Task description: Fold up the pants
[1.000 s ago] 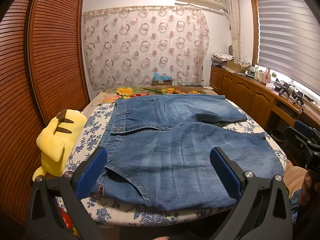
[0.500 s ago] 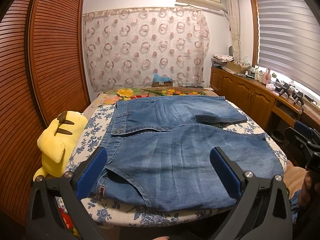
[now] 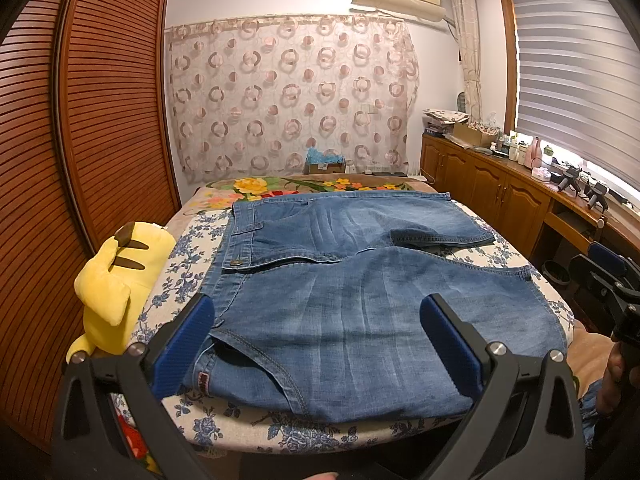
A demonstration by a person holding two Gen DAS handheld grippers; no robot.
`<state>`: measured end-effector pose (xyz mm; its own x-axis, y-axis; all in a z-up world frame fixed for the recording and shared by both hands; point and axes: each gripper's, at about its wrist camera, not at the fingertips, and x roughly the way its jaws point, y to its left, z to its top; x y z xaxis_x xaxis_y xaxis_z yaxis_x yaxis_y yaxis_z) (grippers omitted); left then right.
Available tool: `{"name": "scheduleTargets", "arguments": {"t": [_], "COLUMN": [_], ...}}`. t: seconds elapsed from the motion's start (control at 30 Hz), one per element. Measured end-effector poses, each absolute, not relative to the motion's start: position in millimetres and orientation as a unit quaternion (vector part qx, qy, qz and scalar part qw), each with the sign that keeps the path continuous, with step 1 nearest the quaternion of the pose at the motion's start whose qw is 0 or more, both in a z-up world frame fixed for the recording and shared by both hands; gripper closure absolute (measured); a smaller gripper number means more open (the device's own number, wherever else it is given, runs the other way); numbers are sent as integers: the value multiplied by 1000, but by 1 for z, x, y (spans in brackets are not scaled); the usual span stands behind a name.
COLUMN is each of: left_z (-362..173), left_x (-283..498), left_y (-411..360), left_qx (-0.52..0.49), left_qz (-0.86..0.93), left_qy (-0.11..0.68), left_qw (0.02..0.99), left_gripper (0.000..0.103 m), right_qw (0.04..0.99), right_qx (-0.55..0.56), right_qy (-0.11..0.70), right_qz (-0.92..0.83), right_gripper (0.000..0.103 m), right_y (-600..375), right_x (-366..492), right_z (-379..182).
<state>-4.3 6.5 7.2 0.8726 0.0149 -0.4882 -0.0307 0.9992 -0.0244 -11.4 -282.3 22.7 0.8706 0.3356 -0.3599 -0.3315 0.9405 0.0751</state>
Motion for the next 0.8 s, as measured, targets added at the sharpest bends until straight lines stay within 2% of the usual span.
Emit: {"name": "scheduleTargets", "arguments": {"t": [0.8], "left_z": [7], "left_x": [-5], "left_y": [6], "left_qx": [-16], "left_qz": [12], "left_qy": [251], "left_qw": [968], "left_gripper": [0], "right_qw": [967], "right_qx": [7], "right_qy": [187], "right_qz": [173], "right_gripper": [0], "right_y": [-283], "right_x": [-13], "right_z": [21]}}
